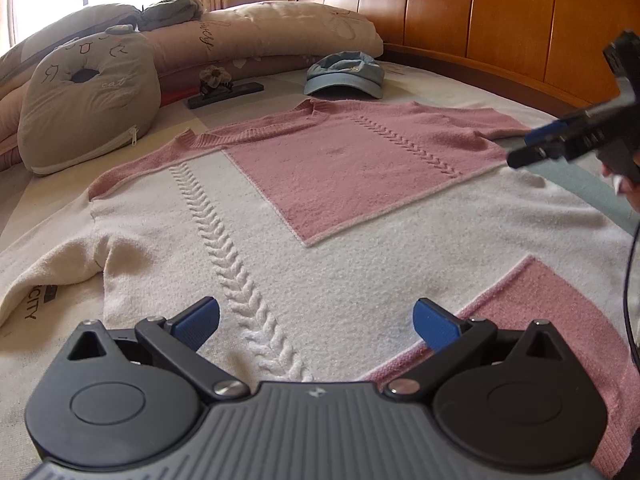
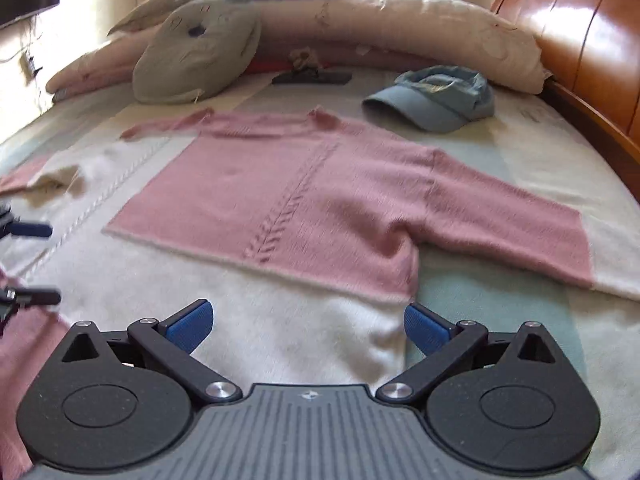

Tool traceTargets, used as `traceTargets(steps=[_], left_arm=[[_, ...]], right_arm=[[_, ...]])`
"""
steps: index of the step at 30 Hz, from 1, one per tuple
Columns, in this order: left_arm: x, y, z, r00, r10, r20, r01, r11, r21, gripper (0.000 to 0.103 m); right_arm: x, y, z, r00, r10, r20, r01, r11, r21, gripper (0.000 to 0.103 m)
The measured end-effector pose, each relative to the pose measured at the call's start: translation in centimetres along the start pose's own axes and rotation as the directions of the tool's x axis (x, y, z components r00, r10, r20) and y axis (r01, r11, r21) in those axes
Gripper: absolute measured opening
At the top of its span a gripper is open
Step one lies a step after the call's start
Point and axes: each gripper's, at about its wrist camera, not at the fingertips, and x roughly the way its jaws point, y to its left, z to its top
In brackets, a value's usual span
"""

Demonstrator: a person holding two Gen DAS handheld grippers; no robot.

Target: Fold clothes

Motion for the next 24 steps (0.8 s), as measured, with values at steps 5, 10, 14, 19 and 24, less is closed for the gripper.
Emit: traceTargets(steps=[5,10,14,19,24], left_arm=[[0.2,0.4,0.2,1.000,-0.007,0.007,0.008,1.000,-0.018,0.102],[0.3,1.1,0.4,1.000,-0.002,0.006,0.002,0.999,-0.035,0.102],[0.4,1.9,0.6,1.000,0.002,0.013,-0.001,0.998,-0.059,0.102],[0.4,1.7,0.5,1.000,0.008,0.004,-0.008,0.999,-0.052,0.102],[-0.2,1.7,0.6,1.000,0.002,0.024,0.000,0.999,-0.051,0.102]], right_arm=[[4.1,-5.6,5.8,0.964,-0.264,-0.029,0.265,0.953,0.146,0.103],[10.4,-10.7,8.0,0.927,-0.340,-0.161,0.372,0.890,0.263,0.103],[13.0,-12.8,7.9,0.917,-0.370,-0.151,0.399,0.865,0.305,0.103],[13.7,-13.7,10.0,0.908,-0.380,-0.176,0.419,0.837,0.353,0.103],[12.0,-10.3,11.8,0.942,-0.286,-0.177,0.331,0.883,0.332,0.103]])
